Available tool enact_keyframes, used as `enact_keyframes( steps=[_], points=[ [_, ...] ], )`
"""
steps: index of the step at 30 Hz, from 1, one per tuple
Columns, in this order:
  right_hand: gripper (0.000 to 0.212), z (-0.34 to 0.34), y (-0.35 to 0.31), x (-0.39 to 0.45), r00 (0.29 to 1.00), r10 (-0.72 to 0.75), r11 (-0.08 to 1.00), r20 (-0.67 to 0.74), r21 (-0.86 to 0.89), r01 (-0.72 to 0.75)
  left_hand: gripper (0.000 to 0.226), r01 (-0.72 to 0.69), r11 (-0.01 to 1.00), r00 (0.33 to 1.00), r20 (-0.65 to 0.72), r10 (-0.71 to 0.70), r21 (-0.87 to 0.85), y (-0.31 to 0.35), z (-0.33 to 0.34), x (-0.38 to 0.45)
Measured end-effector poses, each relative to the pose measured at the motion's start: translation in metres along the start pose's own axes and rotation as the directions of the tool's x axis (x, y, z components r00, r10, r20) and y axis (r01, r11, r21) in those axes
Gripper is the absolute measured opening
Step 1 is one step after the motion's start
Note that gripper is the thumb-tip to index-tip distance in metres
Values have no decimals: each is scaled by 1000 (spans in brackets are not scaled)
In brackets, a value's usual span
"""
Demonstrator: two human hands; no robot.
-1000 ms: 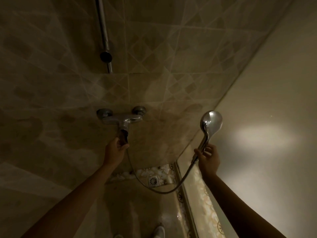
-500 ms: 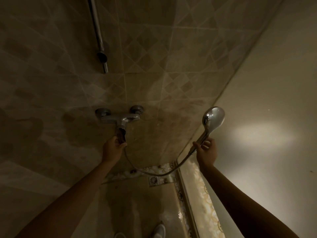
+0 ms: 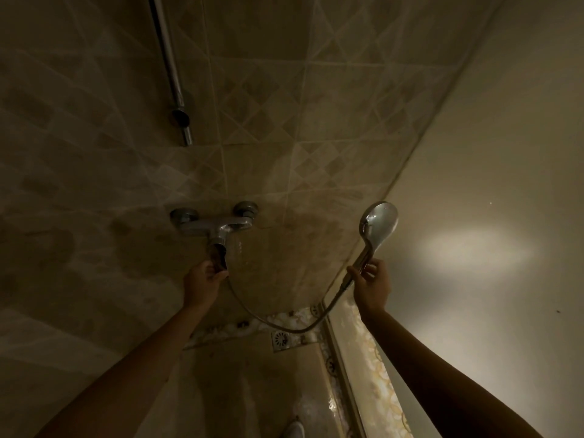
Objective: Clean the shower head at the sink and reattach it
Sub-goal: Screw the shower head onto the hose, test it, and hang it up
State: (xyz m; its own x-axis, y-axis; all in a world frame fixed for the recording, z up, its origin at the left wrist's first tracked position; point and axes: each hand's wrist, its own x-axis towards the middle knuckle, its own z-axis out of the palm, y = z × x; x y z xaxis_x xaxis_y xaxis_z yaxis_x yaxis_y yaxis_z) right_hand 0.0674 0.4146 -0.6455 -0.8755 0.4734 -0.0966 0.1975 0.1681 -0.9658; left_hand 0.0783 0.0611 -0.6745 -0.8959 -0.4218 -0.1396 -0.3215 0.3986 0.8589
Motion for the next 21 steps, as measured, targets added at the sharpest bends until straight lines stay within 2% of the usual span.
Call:
enact_keyframes(
  steps=[21],
  points=[
    [30,1,11,-1,1000,-8,1000,-10,-20,8,12,-49,999,999,-12,49,3,-6,2,4]
  ],
)
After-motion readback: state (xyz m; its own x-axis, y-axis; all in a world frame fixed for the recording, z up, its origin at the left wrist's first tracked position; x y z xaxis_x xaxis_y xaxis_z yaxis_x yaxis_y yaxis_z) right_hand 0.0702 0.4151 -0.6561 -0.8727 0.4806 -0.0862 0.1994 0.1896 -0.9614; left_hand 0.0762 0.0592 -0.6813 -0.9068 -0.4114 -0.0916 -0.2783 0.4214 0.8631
